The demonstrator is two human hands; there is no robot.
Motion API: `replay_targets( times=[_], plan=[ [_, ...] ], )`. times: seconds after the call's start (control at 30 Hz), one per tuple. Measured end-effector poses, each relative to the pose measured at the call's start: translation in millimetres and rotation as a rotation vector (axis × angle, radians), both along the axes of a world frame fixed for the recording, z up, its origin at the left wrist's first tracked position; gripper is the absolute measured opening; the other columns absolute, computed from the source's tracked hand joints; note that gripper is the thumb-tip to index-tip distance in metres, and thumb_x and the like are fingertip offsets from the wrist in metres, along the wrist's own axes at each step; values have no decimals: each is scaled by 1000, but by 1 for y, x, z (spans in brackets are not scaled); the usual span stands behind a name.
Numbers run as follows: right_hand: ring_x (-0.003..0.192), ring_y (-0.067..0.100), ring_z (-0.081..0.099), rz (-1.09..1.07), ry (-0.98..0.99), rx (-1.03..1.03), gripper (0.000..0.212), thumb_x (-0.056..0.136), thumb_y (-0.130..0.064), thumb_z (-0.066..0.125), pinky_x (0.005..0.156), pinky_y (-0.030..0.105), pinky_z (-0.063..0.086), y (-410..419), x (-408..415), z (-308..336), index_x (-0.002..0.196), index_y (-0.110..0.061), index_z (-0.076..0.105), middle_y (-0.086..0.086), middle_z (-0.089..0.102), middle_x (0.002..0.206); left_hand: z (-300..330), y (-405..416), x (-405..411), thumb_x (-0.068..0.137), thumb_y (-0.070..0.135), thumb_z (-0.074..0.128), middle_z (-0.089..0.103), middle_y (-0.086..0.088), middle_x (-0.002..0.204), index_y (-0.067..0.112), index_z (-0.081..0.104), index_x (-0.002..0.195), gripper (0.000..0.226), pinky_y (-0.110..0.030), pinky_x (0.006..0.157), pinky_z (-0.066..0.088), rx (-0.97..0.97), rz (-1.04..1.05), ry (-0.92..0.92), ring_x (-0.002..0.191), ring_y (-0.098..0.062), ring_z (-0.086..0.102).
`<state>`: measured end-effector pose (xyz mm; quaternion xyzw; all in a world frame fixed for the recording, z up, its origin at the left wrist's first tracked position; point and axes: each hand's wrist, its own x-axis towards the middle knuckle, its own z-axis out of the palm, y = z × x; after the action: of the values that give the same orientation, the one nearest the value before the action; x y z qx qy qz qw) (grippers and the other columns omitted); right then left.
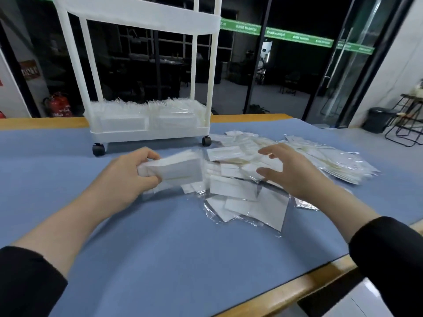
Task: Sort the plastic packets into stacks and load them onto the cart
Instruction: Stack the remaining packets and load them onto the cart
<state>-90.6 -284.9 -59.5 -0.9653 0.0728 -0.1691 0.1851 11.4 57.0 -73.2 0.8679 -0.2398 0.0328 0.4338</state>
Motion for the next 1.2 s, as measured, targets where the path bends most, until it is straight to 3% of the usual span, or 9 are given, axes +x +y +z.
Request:
replay_targets(
  times=[0.2,0.33,0.4,0.57,0.77,0.87,0.97,1.1,1.2],
  plan=[
    [134,17,43,100,144,-115,63,91,-41,70,95,22,30,-1,31,2,146,-29,43,-8,39,151,20,2,-2,91,16,69,59,11,62,34,59,98,22,-16,43,34,58,124,-59,46,-6,47],
    [136,20,43,99,140,-154,65,93,-36,68,98,24,33,0,59,5,150,-28,38,-6,35,156,48,19,13,90,20,68,65,-11,87,44,54,95,28,-36,56,48,325,192,-112,65,-32,58],
    [136,22,43,93,189,-181,70,92,-38,69,103,30,36,-2,74,6,152,-29,34,-5,32,158,51,6,16,89,18,68,66,-10,100,42,54,99,29,-38,61,49,289,179,-88,75,-38,61],
    [138,24,43,76,353,-208,81,85,-54,69,109,40,37,-10,106,3,153,-37,28,-8,31,160,32,-78,20,89,9,64,59,6,95,31,54,106,30,-20,43,38,-24,84,-16,57,-18,47],
    [123,29,54,93,319,-318,51,91,-41,58,94,38,43,-12,120,-10,140,-34,46,-1,53,141,6,-123,31,85,4,63,59,10,89,24,55,106,30,-28,64,48,-399,151,56,76,-17,56],
    [111,30,59,122,253,-387,34,96,-30,52,81,34,45,-11,118,-13,130,-28,54,2,61,128,0,-110,29,86,3,65,62,8,92,31,52,106,37,-25,58,48,-429,180,38,73,-14,58],
    [86,31,59,84,143,-397,16,99,-18,42,69,37,51,-10,115,-15,104,-20,57,8,67,102,0,-85,25,88,5,68,62,0,99,35,48,114,44,-24,56,46,-489,213,26,68,-11,56],
    [75,30,55,63,85,-231,15,101,-16,42,62,38,44,-6,108,-4,91,-20,52,9,64,89,-9,-53,18,91,7,69,56,7,89,32,50,120,43,-14,45,41,-434,225,33,48,3,49],
    [76,25,55,83,5,-89,16,101,-15,45,69,38,47,3,100,14,96,-17,61,6,64,87,-16,-38,24,90,6,72,66,6,97,34,54,114,41,-26,57,53,-431,207,101,60,-2,58]
  ],
)
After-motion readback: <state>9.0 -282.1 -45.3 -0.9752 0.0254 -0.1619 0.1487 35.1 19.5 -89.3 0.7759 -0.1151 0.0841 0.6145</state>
